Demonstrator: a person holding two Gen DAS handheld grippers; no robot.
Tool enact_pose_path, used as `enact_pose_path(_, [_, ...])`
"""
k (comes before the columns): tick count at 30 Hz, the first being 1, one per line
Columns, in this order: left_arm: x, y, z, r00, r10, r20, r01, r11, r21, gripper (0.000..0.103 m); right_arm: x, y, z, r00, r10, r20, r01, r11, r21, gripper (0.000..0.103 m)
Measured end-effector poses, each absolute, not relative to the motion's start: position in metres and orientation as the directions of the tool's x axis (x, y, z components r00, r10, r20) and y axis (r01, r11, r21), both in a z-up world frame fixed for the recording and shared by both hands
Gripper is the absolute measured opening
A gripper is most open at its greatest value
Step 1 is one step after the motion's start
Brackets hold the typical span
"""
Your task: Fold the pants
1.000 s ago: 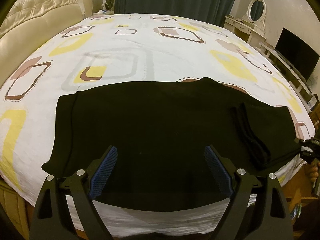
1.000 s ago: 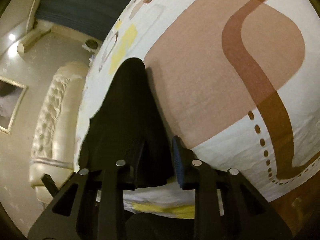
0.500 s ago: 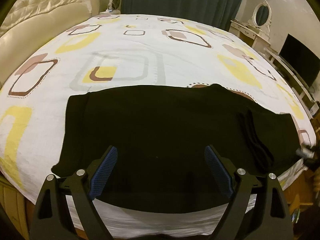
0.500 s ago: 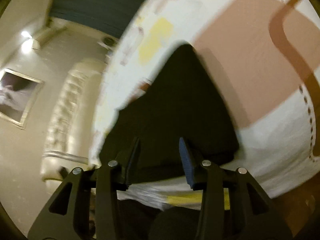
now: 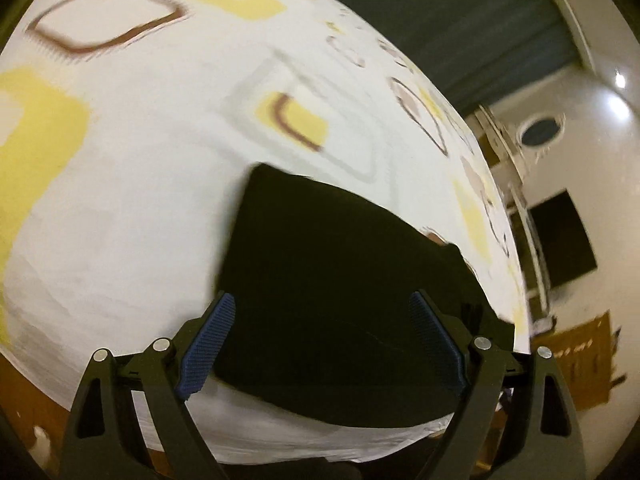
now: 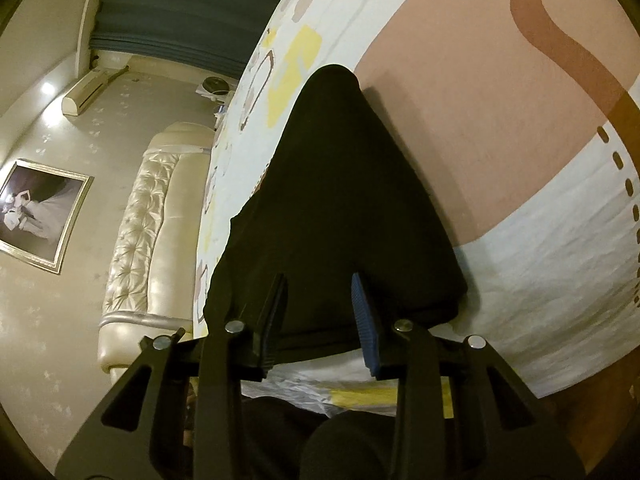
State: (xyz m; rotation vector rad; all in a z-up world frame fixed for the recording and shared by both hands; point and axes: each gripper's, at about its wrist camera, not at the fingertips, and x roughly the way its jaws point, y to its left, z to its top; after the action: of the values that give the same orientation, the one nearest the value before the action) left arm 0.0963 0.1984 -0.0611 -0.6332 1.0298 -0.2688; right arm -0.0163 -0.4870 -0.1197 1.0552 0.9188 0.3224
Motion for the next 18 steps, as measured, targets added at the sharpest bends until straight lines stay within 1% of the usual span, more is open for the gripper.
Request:
enact_pose_path(4, [0.1,0.22,-0.085,0.472,-0.52,-0.712,-0.105,0.769,-0.631,0.087,-0.016,-0.488,-0.121,0.603,0.626,-0.494,0.183,0.495,0.85,0.033])
enact_pose_path(7, [0.104,0.226,-0.091,0.468,-0.585,-0.663,-0.085,0.717,-0.692,0.086,-0.016,-0.489,-0.121,0.606,0.629,-0.488,0.185,0.485,0.855,0.033])
enact_pose_path(9, [0.109,0.228,-0.097,0.456,-0.649,-0.609,-0.071,0.656,-0.752,0.086,-0.016,-0.489,-0.122,0.609,0.63,-0.482,0.188,0.477,0.859,0.033])
enact_pose_path(15, [0.124,0.209,-0.101,0.43,-0.722,-0.542,-0.024,0.591,-0.806,0.086,-0.016,-0.487,-0.121,0.612,0.624,-0.487,0.19,0.482,0.856,0.033])
enact_pose_path(16, [0.126,0.205,-0.102,0.422,-0.733,-0.533,-0.015,0.583,-0.813,0.083,-0.015,-0.486,-0.12,0.613,0.624,-0.485,0.19,0.48,0.856,0.033])
enact_pose_path(18, [0.131,0.193,-0.102,0.398,-0.748,-0.531,-0.001,0.578,-0.816,0.074,-0.015,-0.485,-0.12,0.615,0.624,-0.481,0.189,0.475,0.859,0.034])
